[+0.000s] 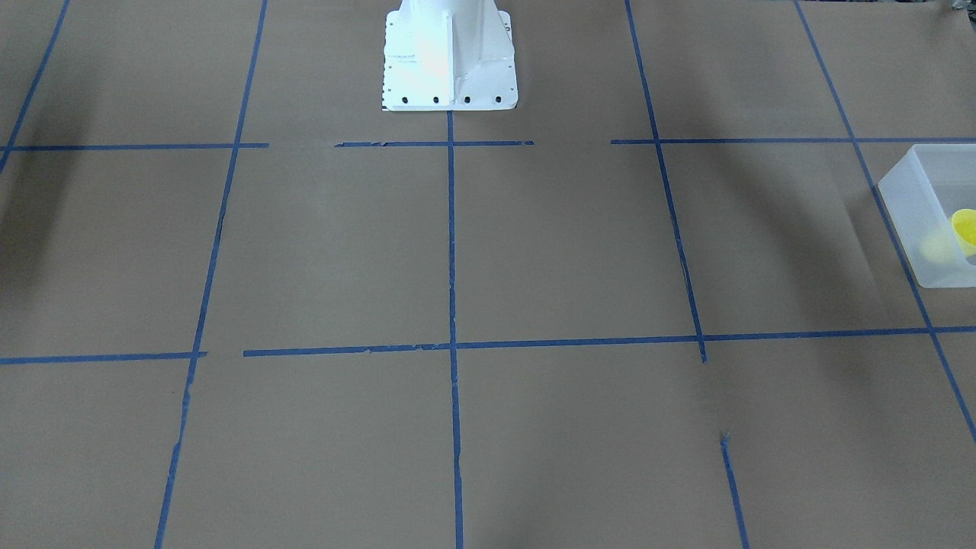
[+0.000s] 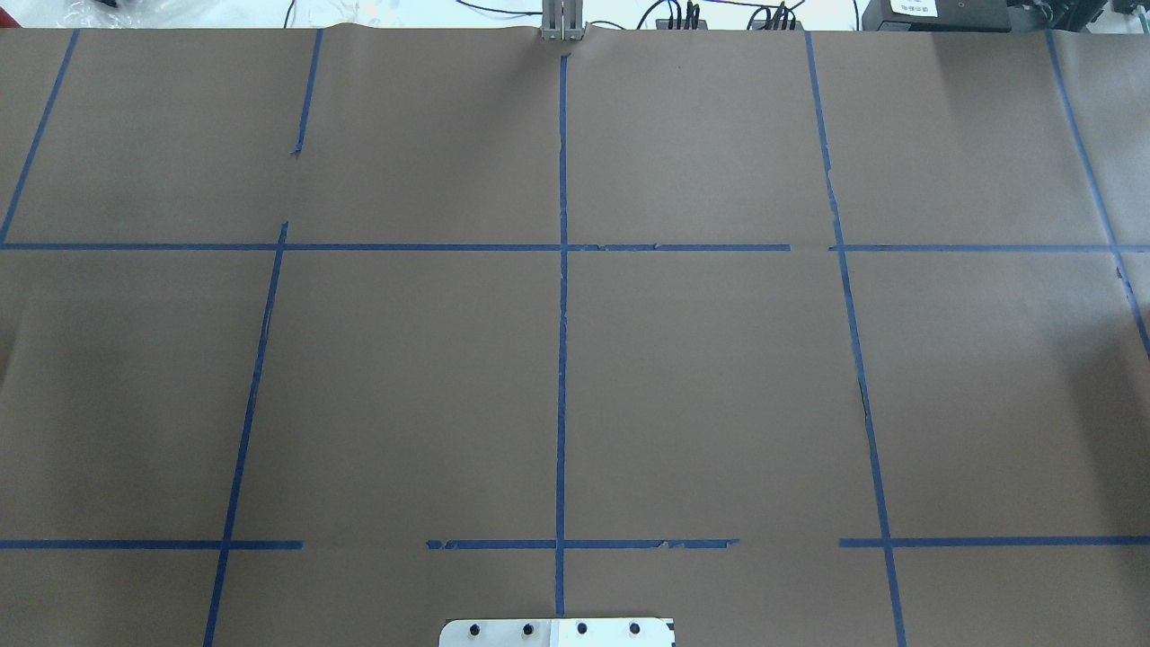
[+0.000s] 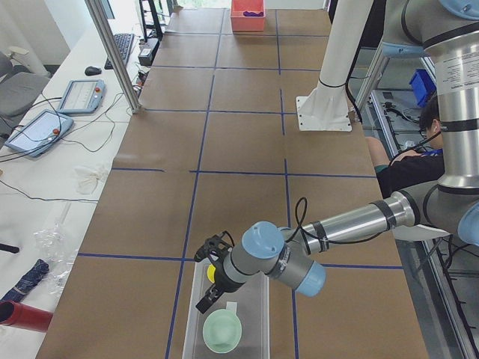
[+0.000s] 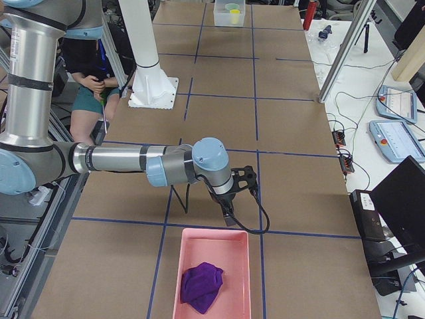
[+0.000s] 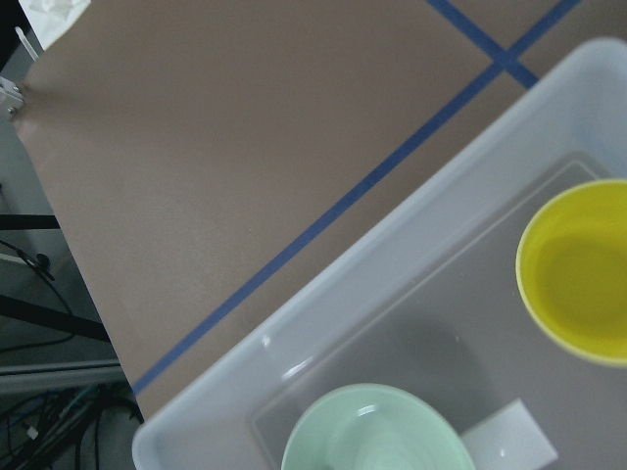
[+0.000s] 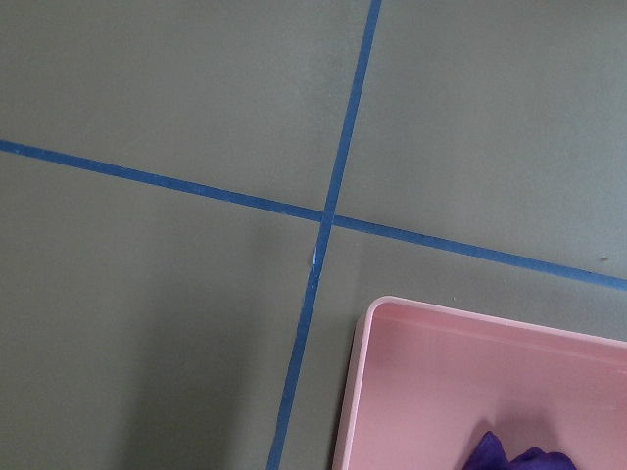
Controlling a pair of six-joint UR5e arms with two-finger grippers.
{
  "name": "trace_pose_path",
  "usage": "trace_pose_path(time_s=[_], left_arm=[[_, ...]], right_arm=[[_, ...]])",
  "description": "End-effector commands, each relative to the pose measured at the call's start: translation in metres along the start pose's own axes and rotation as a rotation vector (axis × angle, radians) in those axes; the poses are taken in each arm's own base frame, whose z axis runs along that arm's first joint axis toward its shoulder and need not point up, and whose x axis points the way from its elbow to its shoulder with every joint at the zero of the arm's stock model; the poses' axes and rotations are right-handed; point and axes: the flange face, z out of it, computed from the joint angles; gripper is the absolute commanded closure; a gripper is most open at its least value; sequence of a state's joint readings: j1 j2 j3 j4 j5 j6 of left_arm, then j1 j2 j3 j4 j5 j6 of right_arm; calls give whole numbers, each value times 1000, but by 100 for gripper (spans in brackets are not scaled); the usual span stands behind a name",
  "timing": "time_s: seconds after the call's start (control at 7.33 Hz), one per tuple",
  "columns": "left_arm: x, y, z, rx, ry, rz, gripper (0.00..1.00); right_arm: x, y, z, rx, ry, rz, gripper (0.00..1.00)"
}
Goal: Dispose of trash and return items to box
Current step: 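Lower the pale green bowl into the clear bin beside the cup and release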
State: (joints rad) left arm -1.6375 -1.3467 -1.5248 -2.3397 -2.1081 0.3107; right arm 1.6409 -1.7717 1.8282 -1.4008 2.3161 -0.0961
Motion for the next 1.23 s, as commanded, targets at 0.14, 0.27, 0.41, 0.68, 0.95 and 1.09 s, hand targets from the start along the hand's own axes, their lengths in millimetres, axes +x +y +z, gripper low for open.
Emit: trace_pose_path(time_s=[0.14,0.27,0.41,0.68,0.95,1.09], left_arm=[[-10,-93,-44,-353,153,-311,0],[-8,-81,-42,-424,180,-360,0],[-3,-75,-44,-429,212,-375,0],[8,-76,-39,-420,296,-400,0],[15,-89,-44,-402,297,-372,0],[14,-96,-46,-394,294,-364,0]], right_arm=[[-4,7,23,-120,-5,51,0],[-3,9,24,-135,-8,65,0],[-3,11,27,-161,-10,82,0],[-7,12,28,-175,-32,93,0],[-6,17,29,-177,-32,75,0],[-6,17,28,-176,-32,74,0]])
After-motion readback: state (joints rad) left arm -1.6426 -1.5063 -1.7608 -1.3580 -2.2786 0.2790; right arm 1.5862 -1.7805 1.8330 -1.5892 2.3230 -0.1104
